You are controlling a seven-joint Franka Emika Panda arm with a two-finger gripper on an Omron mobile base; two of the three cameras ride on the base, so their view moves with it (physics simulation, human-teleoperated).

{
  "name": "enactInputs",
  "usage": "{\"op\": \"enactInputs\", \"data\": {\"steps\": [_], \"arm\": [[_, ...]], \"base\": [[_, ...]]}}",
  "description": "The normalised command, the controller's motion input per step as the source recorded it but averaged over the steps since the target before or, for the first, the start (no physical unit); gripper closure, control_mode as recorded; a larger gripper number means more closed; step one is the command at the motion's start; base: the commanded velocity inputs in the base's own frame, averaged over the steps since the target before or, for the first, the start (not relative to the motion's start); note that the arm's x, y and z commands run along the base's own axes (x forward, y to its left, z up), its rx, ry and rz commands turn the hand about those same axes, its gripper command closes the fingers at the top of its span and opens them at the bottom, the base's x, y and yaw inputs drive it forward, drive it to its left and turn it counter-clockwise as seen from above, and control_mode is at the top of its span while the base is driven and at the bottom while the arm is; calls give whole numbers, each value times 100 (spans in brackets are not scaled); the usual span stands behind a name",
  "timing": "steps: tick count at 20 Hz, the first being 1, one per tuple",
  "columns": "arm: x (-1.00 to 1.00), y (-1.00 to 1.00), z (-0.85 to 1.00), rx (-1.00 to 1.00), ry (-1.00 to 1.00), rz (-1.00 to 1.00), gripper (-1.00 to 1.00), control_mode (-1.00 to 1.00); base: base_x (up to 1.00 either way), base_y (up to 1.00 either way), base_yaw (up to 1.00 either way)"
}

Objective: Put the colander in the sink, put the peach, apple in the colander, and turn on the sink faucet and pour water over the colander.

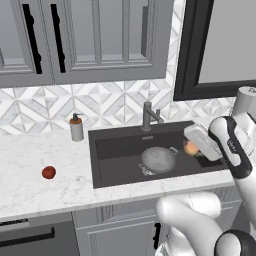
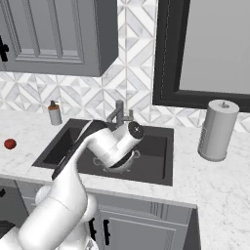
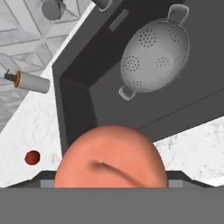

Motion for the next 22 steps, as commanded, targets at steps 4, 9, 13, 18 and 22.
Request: {"op": "enactInputs", "data": {"steps": [4,9,13,18,22], "arm": [[49,-16,-25,-2,-5,40,100,-100],[45,0,-28,-4,-10,29,100,-100],[45,0,-38,-8,-14,20,100,-100],[36,2,-41,-10,-23,15,100,-100],[28,4,-41,-12,-29,15,100,-100]], "base": [[0,0,0],[0,0,0],[0,0,0],[0,0,0],[0,0,0]]}}
